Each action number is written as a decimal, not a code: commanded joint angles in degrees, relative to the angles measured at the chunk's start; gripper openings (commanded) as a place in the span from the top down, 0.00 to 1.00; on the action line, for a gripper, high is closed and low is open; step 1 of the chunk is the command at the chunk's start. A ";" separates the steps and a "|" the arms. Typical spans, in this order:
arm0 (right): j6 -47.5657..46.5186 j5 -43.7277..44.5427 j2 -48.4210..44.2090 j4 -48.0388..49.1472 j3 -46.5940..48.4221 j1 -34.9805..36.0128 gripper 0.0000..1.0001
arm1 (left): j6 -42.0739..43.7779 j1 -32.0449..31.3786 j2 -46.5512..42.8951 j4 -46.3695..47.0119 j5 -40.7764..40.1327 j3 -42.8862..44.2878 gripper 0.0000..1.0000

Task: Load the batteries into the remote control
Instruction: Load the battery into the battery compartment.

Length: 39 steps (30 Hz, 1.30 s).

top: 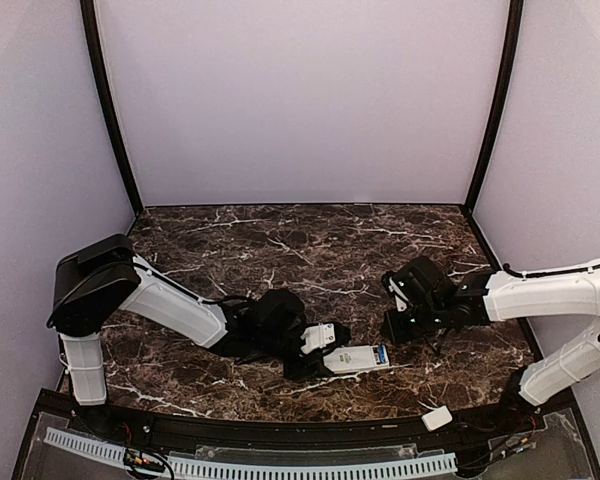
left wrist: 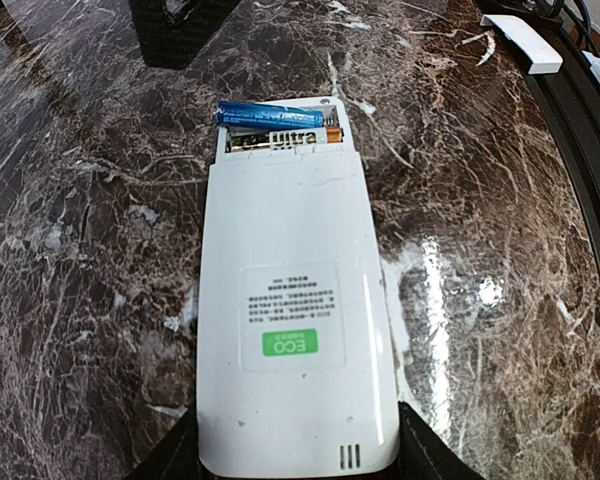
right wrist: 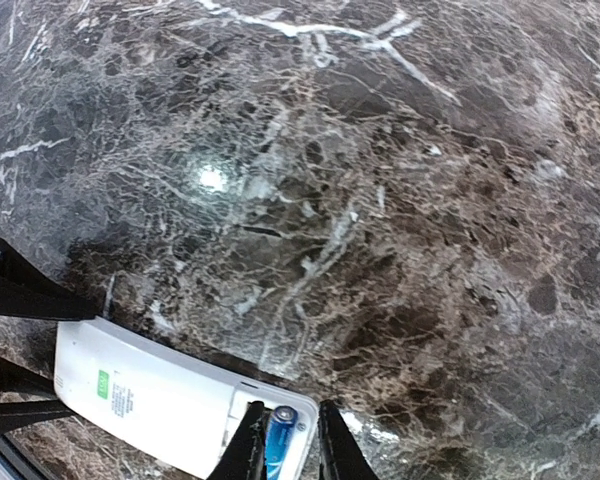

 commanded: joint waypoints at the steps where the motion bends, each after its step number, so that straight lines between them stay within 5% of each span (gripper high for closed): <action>1: -2.72 -3.15 2.32 3.18 2.50 -0.61 0.83 | 0.07 0.36 0.69 -2.35 0.29 -1.72 0.64; 39: -2.53 -4.77 5.93 2.19 1.35 -0.62 0.88 | -0.46 1.24 0.74 -1.84 1.68 -2.00 0.64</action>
